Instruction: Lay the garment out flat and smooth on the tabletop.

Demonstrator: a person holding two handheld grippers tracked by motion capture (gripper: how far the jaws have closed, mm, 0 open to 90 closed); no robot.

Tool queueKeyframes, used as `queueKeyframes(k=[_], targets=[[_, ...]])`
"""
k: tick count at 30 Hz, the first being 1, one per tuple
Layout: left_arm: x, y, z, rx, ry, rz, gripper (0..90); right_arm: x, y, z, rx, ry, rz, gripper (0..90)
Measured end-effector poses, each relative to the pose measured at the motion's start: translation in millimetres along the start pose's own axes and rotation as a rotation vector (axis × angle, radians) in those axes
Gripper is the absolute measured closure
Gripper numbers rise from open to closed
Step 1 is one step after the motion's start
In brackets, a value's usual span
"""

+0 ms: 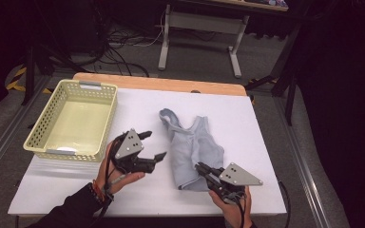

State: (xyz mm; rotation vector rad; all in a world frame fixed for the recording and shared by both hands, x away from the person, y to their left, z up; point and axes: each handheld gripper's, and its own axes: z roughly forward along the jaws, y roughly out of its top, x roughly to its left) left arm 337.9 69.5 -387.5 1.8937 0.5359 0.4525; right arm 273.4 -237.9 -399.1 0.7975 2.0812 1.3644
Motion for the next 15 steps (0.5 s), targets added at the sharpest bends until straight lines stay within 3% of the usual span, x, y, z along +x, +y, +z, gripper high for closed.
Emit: queueKeyframes(k=[3, 4, 5, 7, 8, 9, 11, 12, 13, 15], targets=[[-17.4, -8.5, 10.9, 0.044, -0.067, 0.002, 16.6, -4.5, -5.3, -7.0, 0.002, -0.028, 0.004, 85.7], [-33.9, -11.5, 23.9, 0.089, -0.121, 0.02, 14.8, -9.1, -11.4, -13.8, 0.014, -0.051, 0.011, 85.9], [-33.9, -11.5, 23.9, 0.089, -0.121, 0.02, 13.1, -9.1, -11.4, -13.8, 0.014, -0.051, 0.011, 85.9], [-52.8, -13.9, 38.6, 0.113, -0.139, 0.06, 12.4, -15.6, -20.1, -24.4, 0.016, -0.089, 0.035, 86.8], [-58.0, -15.0, 43.5, 0.119, -0.153, 0.061, 12.4, -15.6, -20.1, -24.4, 0.016, -0.089, 0.035, 86.8], [-67.7, -17.7, 53.4, 0.14, -0.159, 0.072, 12.1, -16.9, -22.2, -26.6, 0.019, -0.098, 0.039, 86.9], [-75.1, -21.4, 63.8, 0.179, -0.155, 0.089, 12.3, -20.3, -29.3, -31.6, 0.026, -0.113, 0.068, 87.0], [-78.8, -24.9, 70.2, 0.196, -0.178, 0.082, 11.5, -21.3, -33.6, -32.9, 0.035, -0.122, 0.074, 87.1], [-84.7, -31.9, 79.9, 0.244, -0.154, 0.112, 12.0, -22.0, -36.2, -33.5, 0.042, -0.129, 0.077, 87.1], [-85.9, -35.3, 83.4, 0.269, -0.14, 0.123, 12.9, -22.6, -38.5, -34.2, 0.049, -0.131, 0.083, 87.0]])
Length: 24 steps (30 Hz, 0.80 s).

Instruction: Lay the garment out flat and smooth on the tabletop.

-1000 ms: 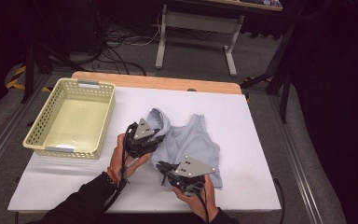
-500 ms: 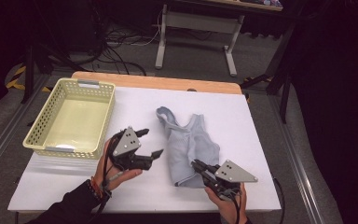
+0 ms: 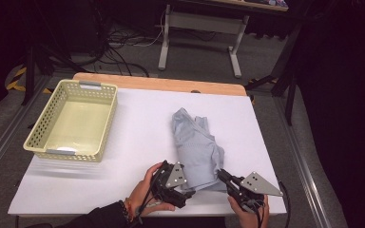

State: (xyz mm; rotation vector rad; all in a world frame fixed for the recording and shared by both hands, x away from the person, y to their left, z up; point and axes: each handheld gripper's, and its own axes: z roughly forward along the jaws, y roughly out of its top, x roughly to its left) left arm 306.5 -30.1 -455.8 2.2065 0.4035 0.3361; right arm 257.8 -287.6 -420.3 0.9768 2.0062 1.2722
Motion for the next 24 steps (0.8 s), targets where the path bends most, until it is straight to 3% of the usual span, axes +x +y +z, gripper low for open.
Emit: queueKeyframes(k=[2, 3, 7, 9, 12, 13, 15, 16, 17, 19, 21, 24], targets=[[1.8, -3.9, 5.3, 0.02, 0.021, 0.006, 13.5, -2.1, -4.0, -1.5, 0.009, -0.01, 0.005, 87.1], [6.4, -5.3, 7.7, 0.048, 0.015, -0.025, 17.2, -5.0, -8.5, -3.6, 0.016, -0.019, 0.02, 87.1], [9.2, -5.4, 8.0, 0.055, 0.007, -0.027, 22.1, -8.8, -15.7, -7.2, 0.033, -0.035, 0.034, 87.2], [9.2, -5.2, 8.8, 0.073, -0.015, -0.022, 31.2, -11.7, -23.6, -11.6, 0.049, -0.043, 0.058, 87.1], [9.6, -5.1, 9.2, 0.083, -0.032, -0.02, 35.2, -12.8, -29.4, -12.2, 0.069, -0.037, 0.072, 87.0], [11.0, -5.2, 8.9, 0.082, -0.058, -0.02, 43.5, -13.0, -32.3, -10.0, 0.101, -0.023, 0.078, 86.3], [11.4, -5.2, 8.9, 0.082, -0.063, -0.015, 44.3, -13.1, -33.8, -8.6, 0.118, -0.019, 0.076, 85.9], [12.0, -5.3, 8.8, 0.079, -0.078, -0.007, 51.3, -14.3, -35.7, -6.6, 0.137, -0.022, 0.082, 79.4], [12.2, -5.4, 8.7, 0.078, -0.081, -0.007, 51.3, -14.3, -35.7, -6.6, 0.137, -0.022, 0.082, 79.4], [13.5, -5.6, 8.8, 0.076, -0.102, -0.005, 55.2, -16.3, -36.3, -5.4, 0.148, -0.028, 0.101, 69.8], [14.5, -5.7, 8.4, 0.08, -0.113, -0.009, 62.1, -18.2, -35.1, -6.8, 0.133, -0.032, 0.106, 63.3], [16.1, -6.2, 7.4, 0.084, -0.118, -0.001, 77.3, -23.9, -26.5, -13.4, 0.065, -0.033, 0.129, 51.7]])
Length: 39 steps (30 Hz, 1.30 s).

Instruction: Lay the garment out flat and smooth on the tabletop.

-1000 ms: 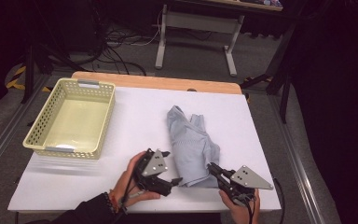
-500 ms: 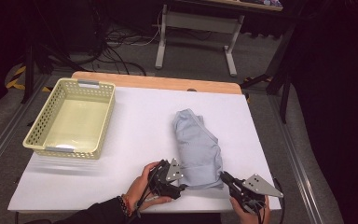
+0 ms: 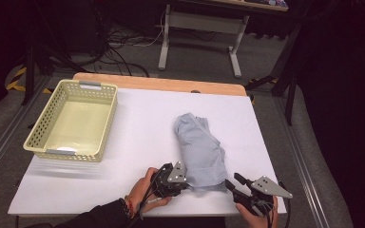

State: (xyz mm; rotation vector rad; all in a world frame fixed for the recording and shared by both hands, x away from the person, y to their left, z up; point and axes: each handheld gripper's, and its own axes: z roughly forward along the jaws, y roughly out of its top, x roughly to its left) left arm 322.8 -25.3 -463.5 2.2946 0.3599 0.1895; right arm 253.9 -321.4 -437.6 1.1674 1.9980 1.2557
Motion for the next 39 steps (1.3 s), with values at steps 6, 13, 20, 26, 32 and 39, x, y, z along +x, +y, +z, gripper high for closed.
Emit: queueKeyframes(k=[6, 13, 20, 26, 32, 39], targets=[[6.5, -3.0, -4.9, 0.014, 0.003, 0.024, 83.0, -5.2, 22.6, 9.2, -0.041, -0.017, -0.052, 51.7], [24.8, -13.4, -26.8, 0.038, 0.044, 0.027, 83.6, -32.1, 59.9, 68.2, 0.021, 0.009, -0.08, 49.2], [25.3, -29.7, -40.1, 0.06, 0.052, 0.025, 83.8, -32.1, 62.7, 106.7, 0.111, 0.102, -0.072, 46.6], [21.3, -37.9, -42.2, 0.034, 0.058, -0.005, 83.2, -9.7, 62.0, 114.3, 0.158, 0.146, -0.165, 75.9], [25.3, -40.7, -41.3, 0.013, 0.039, -0.033, 81.6, -4.0, 64.6, 105.5, 0.125, 0.122, -0.206, 86.2], [28.9, -40.3, -40.8, -0.007, 0.076, -0.08, 53.0, -3.6, 74.8, 73.6, 0.033, 0.096, -0.219, 87.8]])
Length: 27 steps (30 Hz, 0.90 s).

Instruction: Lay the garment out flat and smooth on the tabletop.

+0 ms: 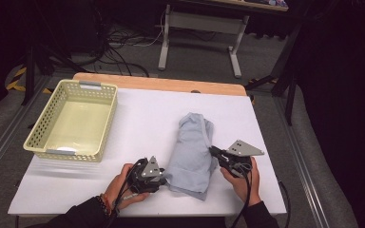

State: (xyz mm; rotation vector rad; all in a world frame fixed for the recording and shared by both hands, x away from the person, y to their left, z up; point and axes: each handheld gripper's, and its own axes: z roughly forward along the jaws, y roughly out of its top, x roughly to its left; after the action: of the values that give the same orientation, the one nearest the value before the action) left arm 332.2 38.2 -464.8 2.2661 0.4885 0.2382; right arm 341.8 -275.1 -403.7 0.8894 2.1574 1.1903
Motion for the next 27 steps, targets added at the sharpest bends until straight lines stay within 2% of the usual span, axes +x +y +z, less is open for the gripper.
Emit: queueKeyframes(k=[1, 2, 4, 5, 6, 7, 12, 13, 16, 19, 20, 21, 23, 24, 25, 26, 27], targets=[[0.3, 0.0, -0.3, -0.004, -0.007, -0.006, 49.5, 0.5, 0.7, -4.4, -0.01, -0.001, 0.0, 87.9], [0.2, 0.5, -0.7, -0.008, 0.002, 0.001, 39.9, 2.0, 1.2, -16.1, -0.03, -0.009, 0.0, 88.0], [0.1, 1.5, -3.1, -0.022, -0.001, 0.003, 38.3, 2.2, 1.0, -20.1, -0.033, -0.014, 0.0, 88.1], [0.0, 2.1, -5.0, -0.023, -0.008, 0.002, 36.2, 2.4, 0.1, -24.8, -0.037, -0.014, 0.007, 88.0], [0.0, 2.9, -6.4, -0.021, -0.013, 0.009, 30.2, 3.1, -4.9, -31.1, -0.033, -0.025, 0.022, 88.0], [-0.1, 3.2, -7.6, -0.019, -0.013, 0.013, 30.2, 3.1, -4.9, -31.1, -0.033, -0.025, 0.022, 88.0], [-5.0, 5.8, -21.4, -0.042, -0.042, 0.061, 18.3, 3.4, -29.1, -26.3, 0.072, -0.037, 0.056, 88.2], [-5.7, 6.5, -24.0, -0.05, -0.049, 0.065, 15.5, 4.1, -36.8, -22.5, 0.111, -0.044, 0.064, 88.1], [-6.7, 10.2, -29.7, -0.088, -0.067, 0.056, 13.9, 5.2, -40.7, -19.5, 0.133, -0.043, 0.066, 88.0], [-7.3, 17.0, -30.5, -0.112, -0.06, 0.042, 13.9, 6.4, -42.7, -13.3, 0.168, -0.041, 0.061, 84.7], [-7.0, 22.5, -30.2, -0.121, -0.034, 0.034, 15.2, 6.1, -43.3, -11.3, 0.162, -0.038, 0.064, 80.1], [-7.0, 22.5, -30.2, -0.121, -0.034, 0.034, 15.6, 6.1, -43.3, -11.3, 0.162, -0.038, 0.064, 80.1], [-4.8, 28.4, -26.0, -0.13, -0.015, 0.017, 15.7, 4.5, -43.2, -9.6, 0.157, -0.048, 0.082, 73.7], [-2.5, 30.4, -22.7, -0.13, -0.016, 0.003, 16.5, 3.6, -42.7, -10.4, 0.144, -0.045, 0.091, 72.2], [0.4, 32.9, -16.4, -0.121, -0.029, -0.012, 17.0, 2.2, -41.2, -13.5, 0.104, -0.043, 0.102, 65.7], [1.6, 34.6, -11.4, -0.107, -0.021, -0.008, 17.5, 1.7, -40.3, -15.0, 0.089, -0.048, 0.108, 62.4], [2.1, 36.3, -4.2, -0.082, 0.004, -0.002, 19.1, 0.9, -39.3, -16.5, 0.063, -0.046, 0.119, 59.0]])
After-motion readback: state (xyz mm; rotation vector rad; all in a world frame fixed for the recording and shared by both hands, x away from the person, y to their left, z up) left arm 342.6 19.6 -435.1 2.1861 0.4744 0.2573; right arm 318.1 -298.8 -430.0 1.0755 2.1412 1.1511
